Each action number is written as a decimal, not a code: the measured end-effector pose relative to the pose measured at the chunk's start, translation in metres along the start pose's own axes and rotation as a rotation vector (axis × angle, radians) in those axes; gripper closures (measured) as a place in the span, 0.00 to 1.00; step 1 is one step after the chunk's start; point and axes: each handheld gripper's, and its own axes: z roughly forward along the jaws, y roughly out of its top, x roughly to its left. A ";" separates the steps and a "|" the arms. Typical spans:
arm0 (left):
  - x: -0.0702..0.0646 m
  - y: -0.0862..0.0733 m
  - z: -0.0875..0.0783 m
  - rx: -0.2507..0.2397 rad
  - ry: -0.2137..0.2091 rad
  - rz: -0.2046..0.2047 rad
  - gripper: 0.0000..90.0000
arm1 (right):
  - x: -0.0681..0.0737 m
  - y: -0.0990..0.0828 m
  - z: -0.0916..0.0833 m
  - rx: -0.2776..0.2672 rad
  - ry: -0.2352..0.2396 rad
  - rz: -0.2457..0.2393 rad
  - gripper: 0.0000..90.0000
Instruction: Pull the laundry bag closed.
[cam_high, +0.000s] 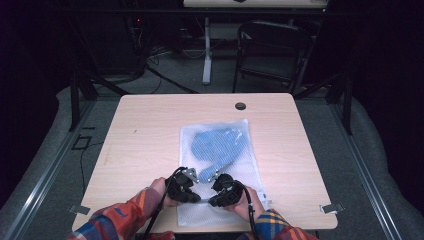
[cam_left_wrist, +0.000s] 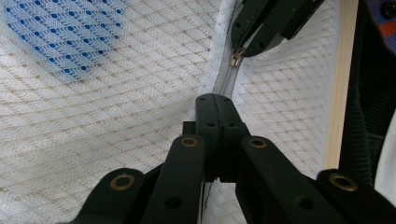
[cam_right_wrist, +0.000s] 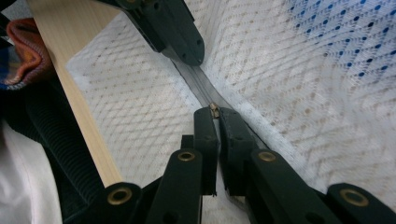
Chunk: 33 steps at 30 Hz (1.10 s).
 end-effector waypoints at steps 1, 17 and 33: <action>0.000 0.000 0.000 0.000 0.000 0.000 1.00 | 0.000 0.000 0.000 0.000 0.000 0.000 0.96; 0.001 -0.001 -0.001 -0.003 -0.002 -0.002 1.00 | -0.003 -0.008 -0.012 0.022 -0.039 -0.029 0.96; -0.002 0.005 0.002 0.001 -0.002 -0.016 1.00 | -0.011 -0.014 -0.010 0.024 -0.029 -0.017 0.96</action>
